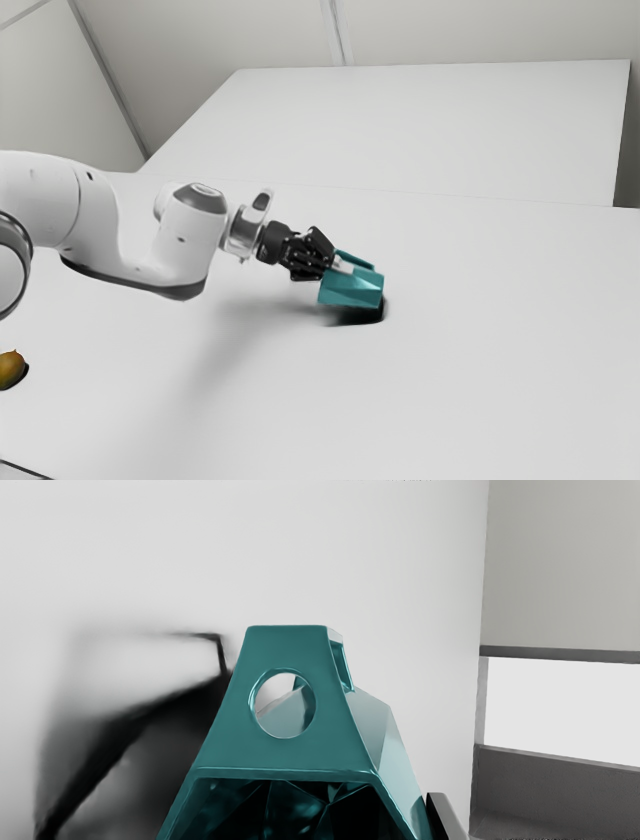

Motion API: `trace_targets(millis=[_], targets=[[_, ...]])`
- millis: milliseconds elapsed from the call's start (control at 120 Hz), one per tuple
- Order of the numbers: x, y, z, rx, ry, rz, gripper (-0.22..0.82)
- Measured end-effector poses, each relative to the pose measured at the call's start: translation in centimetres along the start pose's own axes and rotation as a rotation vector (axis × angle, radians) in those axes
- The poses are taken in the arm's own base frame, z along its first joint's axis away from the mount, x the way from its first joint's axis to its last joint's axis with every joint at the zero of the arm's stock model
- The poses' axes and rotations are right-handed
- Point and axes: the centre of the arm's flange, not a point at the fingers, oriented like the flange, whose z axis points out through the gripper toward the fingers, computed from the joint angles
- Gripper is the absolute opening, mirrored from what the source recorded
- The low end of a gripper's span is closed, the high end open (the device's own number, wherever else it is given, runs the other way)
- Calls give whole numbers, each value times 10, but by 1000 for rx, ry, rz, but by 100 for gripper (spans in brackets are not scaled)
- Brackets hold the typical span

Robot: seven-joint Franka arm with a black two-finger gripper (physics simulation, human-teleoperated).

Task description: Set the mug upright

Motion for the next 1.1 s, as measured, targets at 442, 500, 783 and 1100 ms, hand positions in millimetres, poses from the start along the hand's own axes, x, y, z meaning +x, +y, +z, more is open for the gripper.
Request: trace_targets(millis=[442,500,783,1100], targets=[[20,76,-117,549,-128,398,-16],[22,76,-123,666,-172,433,-17],[23,49,-121,941,-271,414,-17],[29,1,-93,1015,-299,336,-17]])
